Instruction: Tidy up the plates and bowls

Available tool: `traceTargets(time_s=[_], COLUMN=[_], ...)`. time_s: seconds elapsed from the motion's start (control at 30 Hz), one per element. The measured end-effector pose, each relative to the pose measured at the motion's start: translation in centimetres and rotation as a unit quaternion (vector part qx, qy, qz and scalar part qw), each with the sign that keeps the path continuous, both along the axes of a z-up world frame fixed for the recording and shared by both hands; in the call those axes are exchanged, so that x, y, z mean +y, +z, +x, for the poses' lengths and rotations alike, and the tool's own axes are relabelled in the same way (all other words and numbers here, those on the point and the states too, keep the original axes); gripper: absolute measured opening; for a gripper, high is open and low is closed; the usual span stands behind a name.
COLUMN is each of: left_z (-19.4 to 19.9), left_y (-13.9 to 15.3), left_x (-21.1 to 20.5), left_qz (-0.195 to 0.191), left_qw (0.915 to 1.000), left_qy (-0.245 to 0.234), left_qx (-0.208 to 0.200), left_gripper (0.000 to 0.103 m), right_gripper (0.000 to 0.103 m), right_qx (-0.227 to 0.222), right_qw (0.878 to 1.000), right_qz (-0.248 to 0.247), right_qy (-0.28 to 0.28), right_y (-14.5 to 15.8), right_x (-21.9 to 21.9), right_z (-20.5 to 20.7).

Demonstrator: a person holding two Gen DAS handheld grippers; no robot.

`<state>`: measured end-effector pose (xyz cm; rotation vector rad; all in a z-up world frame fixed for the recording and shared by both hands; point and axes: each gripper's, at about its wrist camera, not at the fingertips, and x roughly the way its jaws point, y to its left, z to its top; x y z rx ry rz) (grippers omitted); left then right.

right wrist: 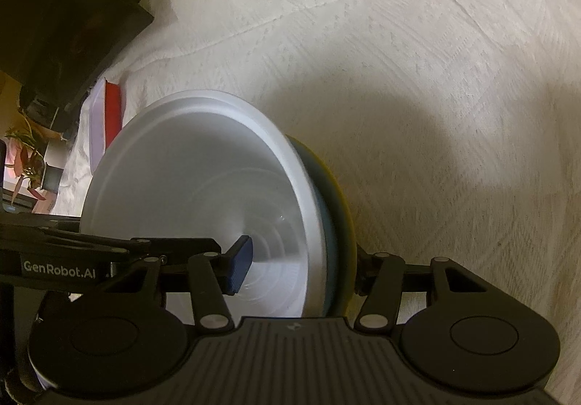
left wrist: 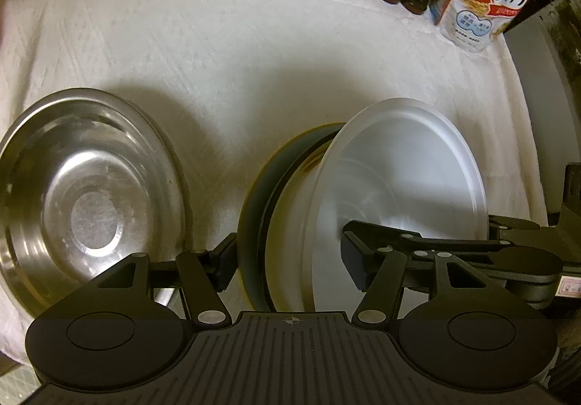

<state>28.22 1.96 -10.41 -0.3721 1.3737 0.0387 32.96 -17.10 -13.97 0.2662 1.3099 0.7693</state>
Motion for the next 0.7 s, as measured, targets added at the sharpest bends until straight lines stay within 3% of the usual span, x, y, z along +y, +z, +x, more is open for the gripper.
traceTargets(time_s=[0.23,0.7], left_z=[-0.25,-0.75], left_y=[-0.17,0.37], left_x=[0.17,0.01], left_qz=[-0.014,-0.006], left_qw=[0.9999,0.9998], left_qy=[-0.002,-0.009], left_qx=[0.001,-0.014], left_gripper=[0.064,0.065], right_gripper=[0.055,0.058], right_qx=[0.003,-0.005], right_qw=[1.0,1.0], right_qz=[-0.014,-0.012], right_qy=[0.004,0.011], right_y=[0.38,0.26], right_x=[0.03,-0.07], right_z=[-0.11,-0.13])
